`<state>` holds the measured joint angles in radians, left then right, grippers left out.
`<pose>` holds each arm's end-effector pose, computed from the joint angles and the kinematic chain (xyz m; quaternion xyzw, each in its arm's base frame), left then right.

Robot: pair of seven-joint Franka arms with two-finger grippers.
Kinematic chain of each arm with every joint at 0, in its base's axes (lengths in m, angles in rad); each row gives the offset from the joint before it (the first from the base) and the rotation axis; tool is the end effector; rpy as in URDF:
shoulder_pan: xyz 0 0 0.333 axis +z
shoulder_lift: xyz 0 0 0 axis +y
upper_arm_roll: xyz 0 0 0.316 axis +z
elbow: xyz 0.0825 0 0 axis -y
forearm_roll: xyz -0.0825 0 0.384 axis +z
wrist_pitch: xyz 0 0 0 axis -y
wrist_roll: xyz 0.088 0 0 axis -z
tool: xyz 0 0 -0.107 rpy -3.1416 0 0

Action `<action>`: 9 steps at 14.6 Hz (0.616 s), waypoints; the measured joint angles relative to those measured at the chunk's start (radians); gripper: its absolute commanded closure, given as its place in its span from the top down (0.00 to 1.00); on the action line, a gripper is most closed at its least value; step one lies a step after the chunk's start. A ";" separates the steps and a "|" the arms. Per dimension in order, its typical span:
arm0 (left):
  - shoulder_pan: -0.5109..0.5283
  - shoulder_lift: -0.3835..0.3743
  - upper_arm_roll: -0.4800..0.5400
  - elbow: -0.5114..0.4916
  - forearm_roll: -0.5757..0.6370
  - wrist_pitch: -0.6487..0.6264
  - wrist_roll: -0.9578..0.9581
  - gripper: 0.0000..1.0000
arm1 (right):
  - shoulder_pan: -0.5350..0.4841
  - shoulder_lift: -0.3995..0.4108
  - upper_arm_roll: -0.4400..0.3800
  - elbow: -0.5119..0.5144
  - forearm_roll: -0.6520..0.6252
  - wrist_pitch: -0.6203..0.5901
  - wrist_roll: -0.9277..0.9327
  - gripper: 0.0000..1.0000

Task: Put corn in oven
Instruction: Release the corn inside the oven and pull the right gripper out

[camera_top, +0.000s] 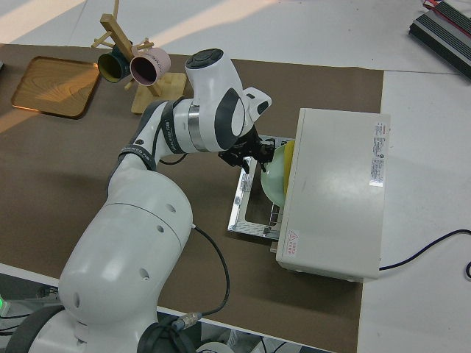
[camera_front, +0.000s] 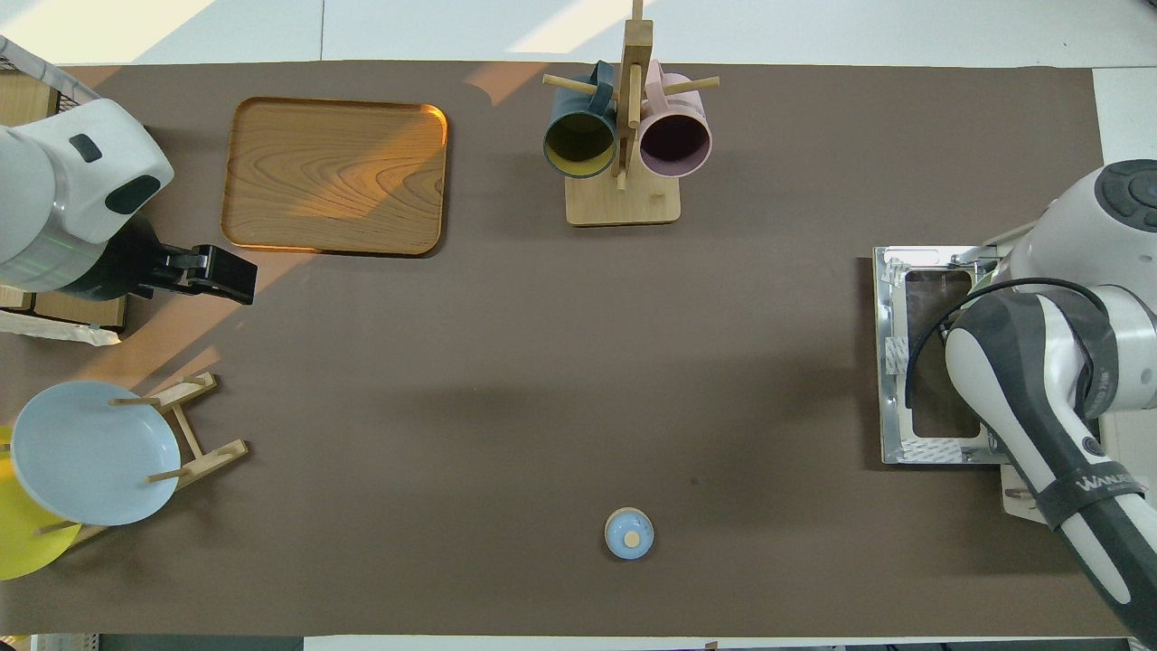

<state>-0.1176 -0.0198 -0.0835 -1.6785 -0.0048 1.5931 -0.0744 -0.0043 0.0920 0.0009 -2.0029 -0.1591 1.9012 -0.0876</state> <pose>0.5356 -0.1101 0.5865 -0.9975 0.0631 0.0327 0.0029 0.5511 -0.0134 0.3982 0.9899 0.0747 -0.0996 0.0678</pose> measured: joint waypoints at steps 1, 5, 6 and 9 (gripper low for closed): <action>0.006 -0.004 0.000 -0.001 0.000 0.000 0.000 1.00 | 0.015 0.000 0.002 -0.002 0.026 0.023 0.033 0.03; 0.009 -0.012 -0.002 -0.002 0.000 0.000 0.000 1.00 | 0.077 0.005 0.004 -0.124 0.044 0.212 0.144 0.00; 0.009 -0.014 -0.002 -0.002 0.000 0.000 0.000 1.00 | 0.079 0.008 0.004 -0.163 0.044 0.252 0.155 0.00; 0.009 -0.018 -0.004 -0.003 0.000 0.000 0.000 1.00 | 0.065 0.011 0.001 -0.221 0.044 0.299 0.157 0.00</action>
<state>-0.1083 -0.0374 -0.0870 -1.6819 -0.0048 1.5931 -0.0745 0.0611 0.1033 0.0015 -2.2240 -0.1155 2.2007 0.0694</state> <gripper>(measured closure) 0.000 0.991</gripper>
